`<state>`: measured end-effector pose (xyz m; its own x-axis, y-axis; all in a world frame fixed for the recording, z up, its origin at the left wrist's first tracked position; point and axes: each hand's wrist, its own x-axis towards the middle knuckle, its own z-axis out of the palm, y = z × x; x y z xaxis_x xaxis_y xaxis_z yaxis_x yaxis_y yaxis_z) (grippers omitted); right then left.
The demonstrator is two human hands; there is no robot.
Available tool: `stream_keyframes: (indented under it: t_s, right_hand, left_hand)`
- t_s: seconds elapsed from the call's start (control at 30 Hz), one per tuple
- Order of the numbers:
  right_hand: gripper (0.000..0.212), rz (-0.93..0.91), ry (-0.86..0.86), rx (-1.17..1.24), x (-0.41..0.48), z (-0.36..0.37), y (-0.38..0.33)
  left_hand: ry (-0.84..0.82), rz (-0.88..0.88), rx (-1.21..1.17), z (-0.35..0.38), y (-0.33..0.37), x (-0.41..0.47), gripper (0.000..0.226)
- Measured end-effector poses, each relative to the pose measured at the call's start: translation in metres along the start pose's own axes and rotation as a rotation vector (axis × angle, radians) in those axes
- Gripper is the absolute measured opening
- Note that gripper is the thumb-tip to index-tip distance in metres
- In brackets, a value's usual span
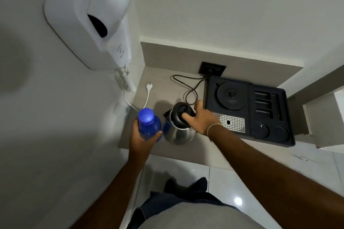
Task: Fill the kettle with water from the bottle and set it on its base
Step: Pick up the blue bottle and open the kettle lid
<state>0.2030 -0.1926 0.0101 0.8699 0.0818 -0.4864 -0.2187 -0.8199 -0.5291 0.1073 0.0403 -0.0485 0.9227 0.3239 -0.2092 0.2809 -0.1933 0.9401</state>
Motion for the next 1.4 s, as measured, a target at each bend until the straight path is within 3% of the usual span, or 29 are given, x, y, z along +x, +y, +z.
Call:
stream_keyframes:
  t_s: [0.2,0.37,0.53,0.73,1.07,1.27,1.4]
  right_hand:
    - [0.04,-0.065,-0.056,0.145,0.0,-0.011,0.017]
    - [0.063,-0.09,-0.047,0.351,-0.005,-0.016,0.033]
    - [0.052,-0.121,-0.06,0.435,-0.005,-0.016,0.04]
    - [0.05,-0.157,-0.076,0.43,-0.005,-0.018,0.044]
    - [0.035,-0.172,-0.089,0.423,-0.002,-0.017,0.053]
    - [0.046,-0.169,-0.093,0.438,0.001,-0.013,0.057]
    - [0.041,-0.164,-0.094,0.434,0.0,-0.013,0.057]
  left_hand:
    - [-0.031,0.082,0.027,-0.016,0.005,-0.011,0.086]
    - [-0.108,0.162,0.19,-0.024,0.02,-0.02,0.089]
    - [-0.219,0.17,0.41,-0.032,0.031,-0.025,0.086]
    - [-0.203,0.129,0.539,-0.035,0.042,-0.029,0.093]
    - [-0.189,0.157,0.559,-0.02,0.05,-0.036,0.088]
    - [-0.132,0.127,0.393,-0.018,0.036,-0.033,0.093]
    - [-0.101,0.134,0.362,-0.016,0.026,-0.031,0.089]
